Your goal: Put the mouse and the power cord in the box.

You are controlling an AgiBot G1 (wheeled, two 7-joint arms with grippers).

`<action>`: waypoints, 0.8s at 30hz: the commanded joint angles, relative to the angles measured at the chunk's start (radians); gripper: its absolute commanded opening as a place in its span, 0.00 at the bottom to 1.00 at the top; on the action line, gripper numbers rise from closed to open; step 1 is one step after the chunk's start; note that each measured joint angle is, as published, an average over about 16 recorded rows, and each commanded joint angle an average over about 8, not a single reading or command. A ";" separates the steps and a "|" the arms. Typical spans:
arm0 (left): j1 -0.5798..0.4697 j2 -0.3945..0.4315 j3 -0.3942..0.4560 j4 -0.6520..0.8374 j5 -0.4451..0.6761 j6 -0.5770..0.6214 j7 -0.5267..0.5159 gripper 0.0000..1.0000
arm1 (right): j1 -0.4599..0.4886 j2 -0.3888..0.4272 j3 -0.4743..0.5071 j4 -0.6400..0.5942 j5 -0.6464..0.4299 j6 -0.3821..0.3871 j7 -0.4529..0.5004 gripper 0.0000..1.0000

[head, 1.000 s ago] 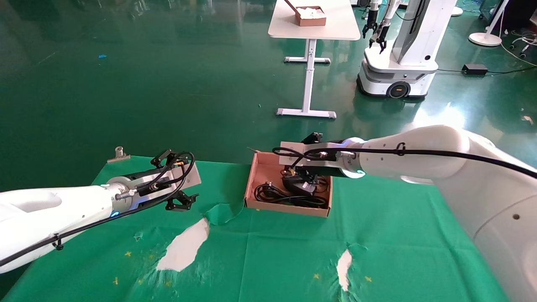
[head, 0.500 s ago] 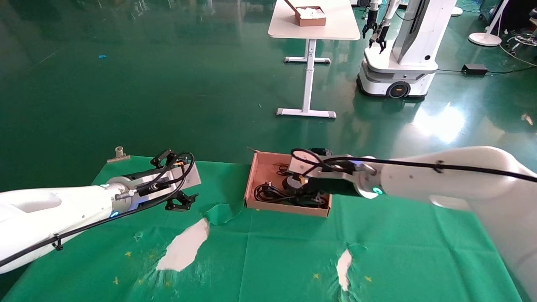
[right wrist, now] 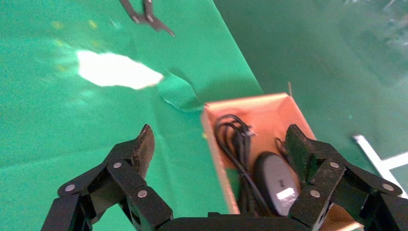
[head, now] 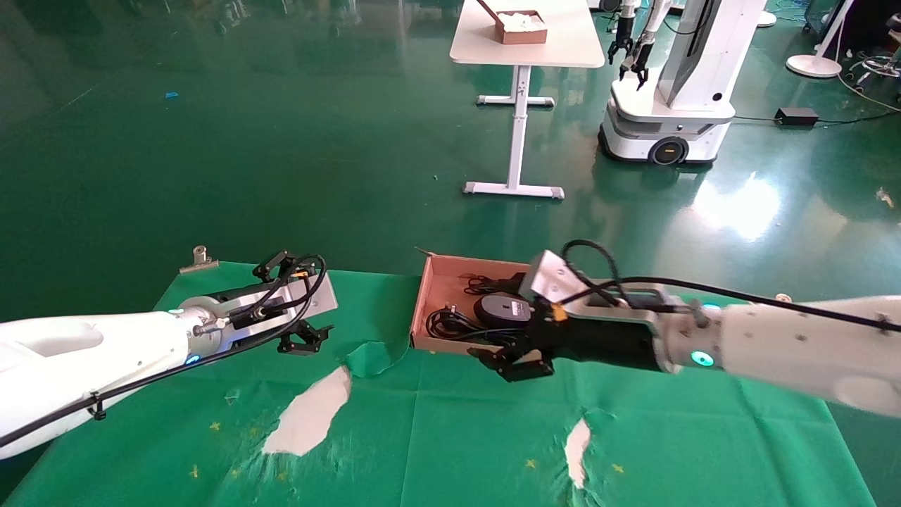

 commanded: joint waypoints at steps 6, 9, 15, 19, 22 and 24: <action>0.003 -0.002 -0.007 -0.002 -0.007 0.007 0.003 1.00 | -0.073 0.089 0.066 0.099 0.130 -0.090 0.035 1.00; 0.017 -0.010 -0.034 -0.009 -0.037 0.034 0.014 1.00 | -0.105 0.128 0.095 0.141 0.187 -0.128 0.050 1.00; 0.067 -0.041 -0.138 -0.037 -0.154 0.137 0.057 1.00 | -0.169 0.205 0.152 0.226 0.300 -0.206 0.080 1.00; 0.103 -0.063 -0.212 -0.057 -0.237 0.211 0.088 1.00 | -0.211 0.257 0.191 0.283 0.375 -0.258 0.100 1.00; 0.130 -0.079 -0.268 -0.072 -0.300 0.267 0.111 1.00 | -0.243 0.296 0.219 0.326 0.431 -0.297 0.115 1.00; 0.148 -0.090 -0.305 -0.082 -0.341 0.304 0.126 1.00 | -0.264 0.321 0.239 0.354 0.469 -0.322 0.125 1.00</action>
